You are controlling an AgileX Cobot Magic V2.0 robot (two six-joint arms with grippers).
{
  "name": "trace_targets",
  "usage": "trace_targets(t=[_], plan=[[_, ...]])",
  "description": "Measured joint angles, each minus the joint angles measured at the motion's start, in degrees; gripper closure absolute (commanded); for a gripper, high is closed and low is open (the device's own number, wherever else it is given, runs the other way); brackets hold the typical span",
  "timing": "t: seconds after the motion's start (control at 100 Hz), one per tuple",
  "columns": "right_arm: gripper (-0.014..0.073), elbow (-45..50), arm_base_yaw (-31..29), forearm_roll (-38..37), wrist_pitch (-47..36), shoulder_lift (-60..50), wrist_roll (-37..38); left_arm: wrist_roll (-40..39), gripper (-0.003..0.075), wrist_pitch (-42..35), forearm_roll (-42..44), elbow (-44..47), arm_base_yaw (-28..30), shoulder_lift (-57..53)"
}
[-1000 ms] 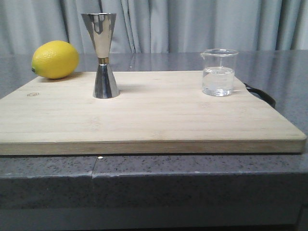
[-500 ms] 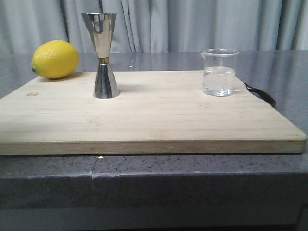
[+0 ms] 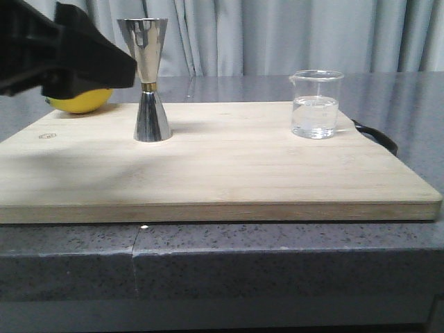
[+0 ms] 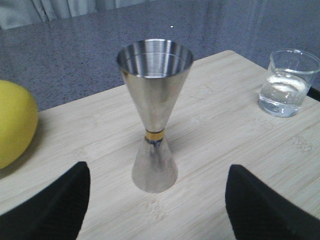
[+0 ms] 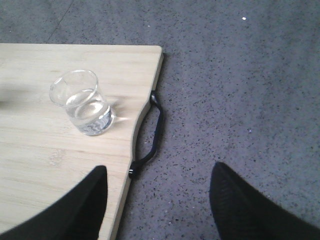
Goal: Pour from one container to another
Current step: 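Reach the left gripper to the steel jigger and grasp its waist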
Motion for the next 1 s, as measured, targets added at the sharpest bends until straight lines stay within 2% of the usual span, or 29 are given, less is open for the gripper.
trace_targets(t=[0.36, 0.62, 0.9, 1.0], plan=[[0.0190, 0.00, 0.00, 0.00, 0.00, 0.00, 0.00, -5.73, 0.0209, -15.99, 1.07, -0.12, -2.79, 12.41], [0.0190, 0.00, 0.00, 0.00, 0.00, 0.00, -0.08, -8.61, 0.0213, -21.48, 1.99, -2.03, -2.79, 18.08], [0.0190, 0.00, 0.00, 0.00, 0.72, 0.00, -0.08, -8.83, 0.0321, -22.80, 2.37, -5.73, -2.79, 21.97], [0.0190, 0.00, 0.00, 0.00, 0.86, 0.00, -0.08, -8.83, 0.0386, -22.90, 2.37, -5.87, -2.79, 21.99]])
